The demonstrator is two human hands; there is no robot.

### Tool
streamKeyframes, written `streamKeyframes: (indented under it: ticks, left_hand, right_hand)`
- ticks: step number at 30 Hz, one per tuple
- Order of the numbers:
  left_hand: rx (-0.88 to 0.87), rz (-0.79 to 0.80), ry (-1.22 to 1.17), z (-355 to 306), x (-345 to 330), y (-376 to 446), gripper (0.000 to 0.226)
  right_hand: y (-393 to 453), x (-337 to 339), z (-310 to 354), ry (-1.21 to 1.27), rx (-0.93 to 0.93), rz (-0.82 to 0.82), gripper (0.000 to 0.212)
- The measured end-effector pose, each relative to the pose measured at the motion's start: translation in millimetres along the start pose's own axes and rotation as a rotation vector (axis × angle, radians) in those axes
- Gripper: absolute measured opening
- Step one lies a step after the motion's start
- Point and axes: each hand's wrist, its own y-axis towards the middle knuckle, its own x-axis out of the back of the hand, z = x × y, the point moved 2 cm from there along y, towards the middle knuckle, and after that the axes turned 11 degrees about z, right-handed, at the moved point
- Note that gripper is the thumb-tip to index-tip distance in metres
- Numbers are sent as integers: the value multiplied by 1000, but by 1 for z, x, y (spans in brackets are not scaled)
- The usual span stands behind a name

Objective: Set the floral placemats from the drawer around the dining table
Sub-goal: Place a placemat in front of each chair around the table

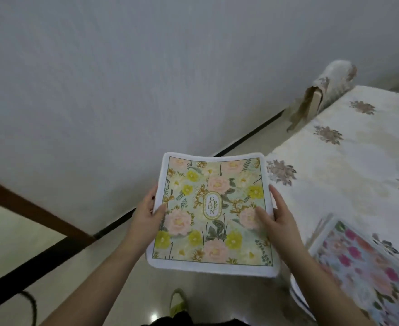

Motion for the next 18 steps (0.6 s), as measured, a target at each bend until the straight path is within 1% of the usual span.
streamKeyframes:
  ticks: [3,7,11,18]
  left_hand:
    - [6,-65,3,8,52,1,46]
    - [2,-105,-7,16,94,7,50]
    - [8,-115,-8,25,114,15,54]
    - [20,-121,-26,19,129,49,52]
  right_hand:
    - [26,-45,26,-20,33,72,60]
    - [45,-81,48,-64,91,104,54]
    - [61,-96,61,-71,110,143,53]
    - [106,-107,57,-35,38,147,60]
